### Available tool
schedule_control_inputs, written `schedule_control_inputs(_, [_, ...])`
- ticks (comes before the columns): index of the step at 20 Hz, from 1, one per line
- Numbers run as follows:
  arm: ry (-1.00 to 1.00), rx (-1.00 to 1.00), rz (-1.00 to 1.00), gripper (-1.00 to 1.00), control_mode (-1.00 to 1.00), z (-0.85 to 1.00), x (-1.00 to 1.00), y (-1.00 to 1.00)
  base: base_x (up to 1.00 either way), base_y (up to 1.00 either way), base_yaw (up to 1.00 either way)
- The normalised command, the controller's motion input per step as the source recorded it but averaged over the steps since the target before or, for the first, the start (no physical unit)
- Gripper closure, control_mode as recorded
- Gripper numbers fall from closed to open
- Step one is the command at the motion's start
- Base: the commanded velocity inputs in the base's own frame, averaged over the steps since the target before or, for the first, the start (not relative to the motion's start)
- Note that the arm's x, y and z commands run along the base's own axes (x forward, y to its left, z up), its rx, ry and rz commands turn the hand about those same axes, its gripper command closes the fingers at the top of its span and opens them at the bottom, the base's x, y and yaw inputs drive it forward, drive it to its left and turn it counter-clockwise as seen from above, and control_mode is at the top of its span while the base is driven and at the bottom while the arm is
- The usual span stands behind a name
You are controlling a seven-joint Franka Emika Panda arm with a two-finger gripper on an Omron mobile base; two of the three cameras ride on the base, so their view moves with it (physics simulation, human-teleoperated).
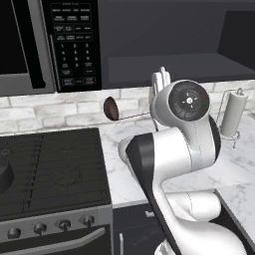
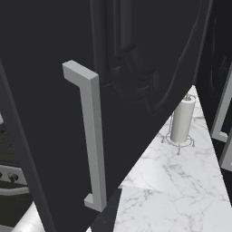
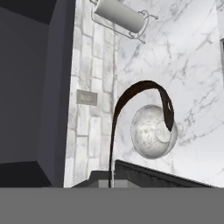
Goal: Open the cabinet and move the ladle to the pot. Then close the cabinet.
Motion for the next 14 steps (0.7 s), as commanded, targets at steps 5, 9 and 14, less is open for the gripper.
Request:
schedule_control_inputs(5, [0.00,0.02,0.08,1.00,-1.00,-0.22,0.00,0.38,0.00,0.00,0.00])
schedule_control_inputs(9, [0.00,0.01,0.08,1.00,-1.00,-0.23,0.00,0.39,0.00,0.00,0.00])
schedule_control_inputs(14, [0.00,0.02,0.09,1.00,-1.00,-0.24,0.00,0.38,0.00,0.00,0.00])
